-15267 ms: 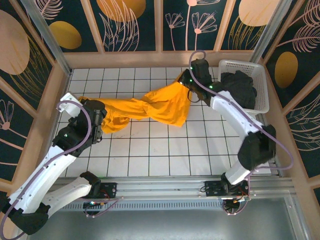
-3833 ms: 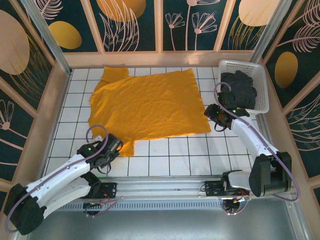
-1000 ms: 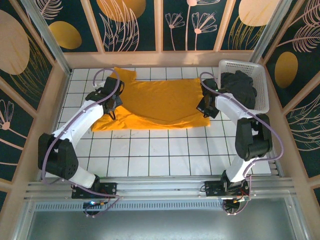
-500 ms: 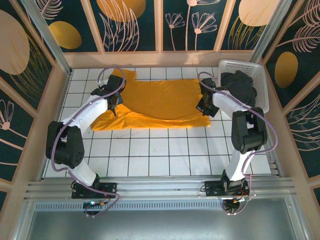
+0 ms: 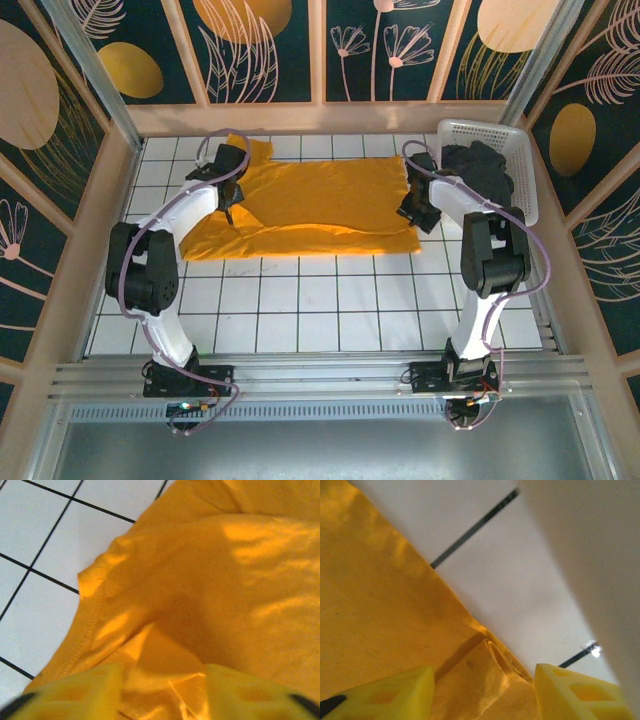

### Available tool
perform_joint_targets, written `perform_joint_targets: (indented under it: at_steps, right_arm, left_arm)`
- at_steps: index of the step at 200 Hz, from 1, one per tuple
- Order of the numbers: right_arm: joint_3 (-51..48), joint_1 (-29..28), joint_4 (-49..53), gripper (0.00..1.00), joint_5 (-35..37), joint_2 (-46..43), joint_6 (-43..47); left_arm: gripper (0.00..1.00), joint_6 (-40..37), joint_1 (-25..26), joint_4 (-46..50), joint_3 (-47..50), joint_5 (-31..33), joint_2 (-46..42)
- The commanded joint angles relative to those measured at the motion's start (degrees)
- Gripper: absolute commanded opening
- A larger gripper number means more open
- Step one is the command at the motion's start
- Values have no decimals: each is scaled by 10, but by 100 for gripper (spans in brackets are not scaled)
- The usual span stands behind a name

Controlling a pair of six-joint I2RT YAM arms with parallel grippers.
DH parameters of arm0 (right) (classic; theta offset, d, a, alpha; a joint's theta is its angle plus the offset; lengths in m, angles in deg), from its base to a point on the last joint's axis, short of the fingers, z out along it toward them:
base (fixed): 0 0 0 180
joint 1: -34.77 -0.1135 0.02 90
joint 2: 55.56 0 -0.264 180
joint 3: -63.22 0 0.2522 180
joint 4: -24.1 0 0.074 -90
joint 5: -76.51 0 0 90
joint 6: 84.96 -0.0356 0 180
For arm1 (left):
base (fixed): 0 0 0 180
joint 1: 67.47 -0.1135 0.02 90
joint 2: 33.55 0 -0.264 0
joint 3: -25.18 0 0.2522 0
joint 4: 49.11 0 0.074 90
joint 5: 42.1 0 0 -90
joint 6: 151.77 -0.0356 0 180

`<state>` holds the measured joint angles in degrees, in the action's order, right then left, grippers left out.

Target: Fold and stack the t-shirts

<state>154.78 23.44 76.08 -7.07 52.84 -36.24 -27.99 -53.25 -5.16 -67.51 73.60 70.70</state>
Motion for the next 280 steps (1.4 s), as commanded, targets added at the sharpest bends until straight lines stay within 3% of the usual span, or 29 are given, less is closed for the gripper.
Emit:
perform_joint_targets:
  at_steps: [1, 19, 45, 80, 92, 108, 154, 187, 247, 280]
  right_arm:
    - [27, -5, -12, 59, -5, -43, 28]
    - [1, -14, -10, 60, 2, -76, 44]
    - [-81, -36, -32, 59, 4, -137, 55]
    - [-163, -54, -92, 36, -31, -165, 75]
    - [-172, -54, -105, 29, -35, -150, 85]
    - [-176, -51, -116, 27, -26, -124, 93]
    - [-157, -42, -110, 26, 4, -50, 109]
    - [-168, -46, -73, 28, 11, -36, 102]
    - [-296, -74, -26, 31, -21, -155, 40]
    - [-319, -87, -14, 39, -36, -222, 17]
  left_arm:
    - [61, 9, -9, 13, -12, -11, -35]
    - [59, 29, -10, 26, 33, -30, -80]
    - [49, 70, -23, 21, 123, -91, -130]
    - [29, 110, -78, -27, 199, -167, -131]
    - [26, 117, -95, -41, 204, -186, -115]
    - [25, 125, -111, -62, 203, -205, -92]
    - [21, 142, -136, -63, 208, -165, -38]
    - [20, 162, -153, -56, 274, -156, -56]
    - [20, 194, -160, -23, 385, -127, -178]
    - [24, 198, -167, -4, 388, -98, -223]
